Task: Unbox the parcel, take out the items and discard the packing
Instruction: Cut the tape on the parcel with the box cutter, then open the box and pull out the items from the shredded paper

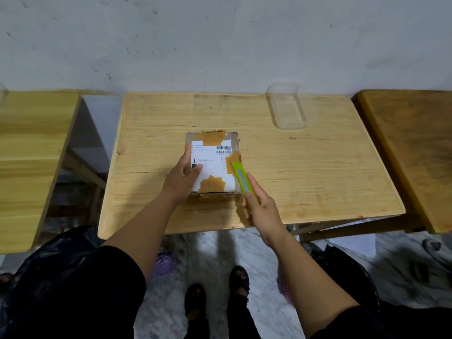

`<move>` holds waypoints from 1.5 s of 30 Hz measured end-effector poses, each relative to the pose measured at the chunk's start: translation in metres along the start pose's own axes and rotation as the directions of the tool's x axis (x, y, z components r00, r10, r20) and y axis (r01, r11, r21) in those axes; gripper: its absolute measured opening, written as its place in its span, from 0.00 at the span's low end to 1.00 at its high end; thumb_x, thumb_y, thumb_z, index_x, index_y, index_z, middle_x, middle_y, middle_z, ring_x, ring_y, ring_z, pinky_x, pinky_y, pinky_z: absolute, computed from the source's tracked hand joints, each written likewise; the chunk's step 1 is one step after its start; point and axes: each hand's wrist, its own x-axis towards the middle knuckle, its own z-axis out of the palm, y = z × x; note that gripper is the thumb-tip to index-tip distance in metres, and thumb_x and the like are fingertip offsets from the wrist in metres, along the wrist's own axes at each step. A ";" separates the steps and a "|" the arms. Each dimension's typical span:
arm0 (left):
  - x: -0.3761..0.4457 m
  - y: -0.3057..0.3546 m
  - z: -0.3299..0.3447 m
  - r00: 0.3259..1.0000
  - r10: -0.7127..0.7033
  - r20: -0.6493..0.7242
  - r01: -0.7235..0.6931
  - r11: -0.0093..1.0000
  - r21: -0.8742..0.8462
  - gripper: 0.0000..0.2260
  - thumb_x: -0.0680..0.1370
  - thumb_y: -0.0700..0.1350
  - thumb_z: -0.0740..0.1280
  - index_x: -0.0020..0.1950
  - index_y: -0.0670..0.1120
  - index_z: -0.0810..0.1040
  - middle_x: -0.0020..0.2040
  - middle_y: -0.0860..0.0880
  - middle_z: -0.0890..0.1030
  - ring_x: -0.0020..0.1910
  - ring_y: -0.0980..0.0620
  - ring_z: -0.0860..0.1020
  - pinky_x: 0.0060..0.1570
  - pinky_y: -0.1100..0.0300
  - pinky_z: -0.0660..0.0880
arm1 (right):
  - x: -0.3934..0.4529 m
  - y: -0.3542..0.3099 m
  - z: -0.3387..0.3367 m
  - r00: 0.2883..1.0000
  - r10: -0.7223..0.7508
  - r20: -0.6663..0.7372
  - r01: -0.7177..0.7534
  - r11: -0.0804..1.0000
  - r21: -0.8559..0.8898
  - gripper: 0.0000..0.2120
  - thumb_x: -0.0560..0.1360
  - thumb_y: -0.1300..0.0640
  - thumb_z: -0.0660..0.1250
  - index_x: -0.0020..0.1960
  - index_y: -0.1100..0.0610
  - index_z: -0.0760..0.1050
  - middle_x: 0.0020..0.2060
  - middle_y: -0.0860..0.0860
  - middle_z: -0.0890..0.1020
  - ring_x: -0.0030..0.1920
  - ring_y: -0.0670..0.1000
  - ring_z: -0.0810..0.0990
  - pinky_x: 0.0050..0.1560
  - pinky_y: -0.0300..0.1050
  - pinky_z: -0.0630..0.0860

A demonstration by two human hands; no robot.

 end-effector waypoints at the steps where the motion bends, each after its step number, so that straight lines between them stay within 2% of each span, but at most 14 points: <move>1: 0.000 0.000 0.000 1.000 -0.001 0.002 0.001 1.000 0.002 0.27 0.79 0.52 0.59 0.74 0.61 0.50 0.73 0.54 0.65 0.69 0.52 0.67 0.66 0.51 0.69 | -0.001 0.001 -0.001 1.000 -0.007 0.030 0.007 1.000 -0.020 0.25 0.81 0.61 0.54 0.71 0.39 0.56 0.32 0.48 0.71 0.25 0.42 0.67 0.26 0.37 0.64; 4: 0.000 0.000 0.000 1.000 -0.005 0.000 0.005 1.000 0.021 0.27 0.79 0.53 0.59 0.74 0.62 0.49 0.73 0.54 0.66 0.69 0.51 0.68 0.65 0.50 0.70 | -0.002 0.001 -0.004 0.994 0.039 0.100 -0.034 0.998 -0.048 0.28 0.80 0.63 0.52 0.72 0.38 0.52 0.39 0.50 0.72 0.30 0.44 0.70 0.28 0.39 0.65; 7: -0.001 0.000 0.000 1.000 -0.005 -0.003 0.005 1.000 0.017 0.27 0.79 0.53 0.59 0.73 0.63 0.49 0.73 0.54 0.66 0.67 0.51 0.70 0.63 0.52 0.71 | -0.003 -0.001 -0.007 0.985 0.119 0.128 -0.109 0.991 -0.083 0.33 0.77 0.66 0.52 0.73 0.36 0.50 0.54 0.53 0.69 0.33 0.46 0.72 0.32 0.40 0.72; 11: -0.001 0.000 -0.001 1.000 -0.015 -0.003 0.015 1.000 0.017 0.27 0.79 0.54 0.59 0.73 0.64 0.49 0.72 0.54 0.67 0.66 0.51 0.71 0.61 0.53 0.71 | -0.006 0.004 -0.006 0.998 0.016 -0.060 -0.027 0.982 -0.185 0.28 0.78 0.64 0.58 0.72 0.40 0.58 0.62 0.55 0.70 0.46 0.47 0.75 0.49 0.34 0.76; 14: 0.000 0.001 -0.001 1.000 -0.014 -0.006 0.014 1.000 0.028 0.27 0.79 0.53 0.59 0.74 0.62 0.49 0.73 0.54 0.66 0.67 0.53 0.69 0.59 0.58 0.69 | -0.003 0.002 -0.008 0.976 -0.047 -0.211 0.014 0.988 -0.153 0.24 0.74 0.64 0.66 0.67 0.46 0.70 0.61 0.50 0.76 0.56 0.46 0.74 0.64 0.42 0.71; 16: 0.000 0.002 0.000 1.000 -0.018 -0.010 0.018 1.000 0.011 0.27 0.79 0.53 0.59 0.74 0.62 0.50 0.73 0.55 0.65 0.69 0.55 0.67 0.61 0.59 0.67 | 0.011 -0.008 -0.011 0.964 -0.021 -0.264 0.025 1.000 0.013 0.22 0.73 0.65 0.68 0.65 0.51 0.73 0.56 0.46 0.76 0.56 0.43 0.73 0.62 0.38 0.69; 19: -0.002 0.003 0.002 0.999 -0.033 -0.014 0.033 0.999 -0.021 0.27 0.79 0.52 0.60 0.74 0.63 0.51 0.72 0.58 0.65 0.69 0.56 0.66 0.64 0.57 0.67 | 0.049 -0.024 -0.016 0.951 -0.019 -0.310 0.066 0.987 0.143 0.21 0.72 0.65 0.69 0.63 0.54 0.74 0.44 0.47 0.77 0.45 0.43 0.72 0.55 0.40 0.70; 24: -0.002 0.006 0.004 0.995 -0.082 -0.057 0.080 0.996 -0.031 0.26 0.78 0.54 0.61 0.72 0.67 0.52 0.71 0.58 0.67 0.64 0.55 0.71 0.59 0.57 0.73 | 0.128 -0.045 -0.027 0.938 -0.026 -0.346 0.077 0.988 0.134 0.21 0.74 0.65 0.67 0.66 0.57 0.72 0.46 0.50 0.80 0.32 0.43 0.70 0.32 0.32 0.73; 26: -0.003 0.009 0.006 0.992 -0.098 -0.074 0.095 0.995 -0.035 0.26 0.78 0.53 0.61 0.72 0.66 0.53 0.69 0.61 0.65 0.65 0.59 0.67 0.59 0.61 0.70 | 0.159 -0.052 -0.032 0.943 0.011 -0.333 0.030 0.993 0.118 0.22 0.75 0.65 0.65 0.67 0.57 0.69 0.47 0.49 0.80 0.34 0.45 0.71 0.37 0.34 0.74; 30: -0.003 0.014 0.007 0.983 -0.146 -0.115 0.145 0.989 -0.017 0.25 0.78 0.51 0.62 0.71 0.66 0.56 0.65 0.64 0.67 0.62 0.62 0.70 0.49 0.76 0.70 | 0.208 -0.058 -0.045 0.945 0.021 -0.327 -0.036 0.999 -0.039 0.22 0.74 0.62 0.66 0.68 0.54 0.70 0.62 0.54 0.78 0.47 0.49 0.77 0.61 0.45 0.75; 32: -0.003 0.016 0.008 0.981 -0.157 -0.112 0.150 0.987 -0.064 0.25 0.77 0.51 0.63 0.69 0.69 0.58 0.65 0.63 0.70 0.62 0.62 0.71 0.49 0.79 0.69 | 0.224 -0.063 -0.050 0.951 -0.003 -0.308 -0.040 0.990 -0.133 0.22 0.74 0.61 0.66 0.67 0.53 0.71 0.63 0.53 0.77 0.54 0.52 0.80 0.64 0.49 0.73; 36: -0.002 0.019 0.009 0.977 -0.175 -0.125 0.164 0.982 -0.095 0.25 0.77 0.49 0.64 0.66 0.70 0.59 0.66 0.63 0.69 0.65 0.62 0.69 0.62 0.68 0.70 | 0.236 -0.069 -0.054 0.964 -0.044 -0.262 -0.020 0.972 -0.234 0.22 0.74 0.59 0.67 0.67 0.54 0.70 0.61 0.54 0.78 0.56 0.54 0.80 0.62 0.50 0.75; 40: -0.003 0.018 0.008 0.976 -0.182 -0.120 0.174 0.982 -0.074 0.26 0.77 0.49 0.64 0.68 0.69 0.59 0.70 0.59 0.68 0.68 0.58 0.68 0.68 0.53 0.68 | 0.235 -0.068 -0.058 0.968 -0.125 -0.219 0.029 0.918 -0.394 0.23 0.75 0.56 0.66 0.69 0.54 0.69 0.61 0.55 0.78 0.59 0.52 0.76 0.64 0.42 0.68; 45: -0.011 0.021 0.011 0.964 -0.155 -0.214 0.152 0.988 -0.030 0.24 0.75 0.53 0.65 0.69 0.66 0.62 0.70 0.61 0.69 0.68 0.60 0.67 0.68 0.53 0.67 | 0.230 -0.063 -0.058 0.949 -0.185 -0.255 0.019 0.842 -0.540 0.25 0.75 0.53 0.65 0.71 0.53 0.65 0.62 0.59 0.73 0.63 0.57 0.71 0.64 0.45 0.66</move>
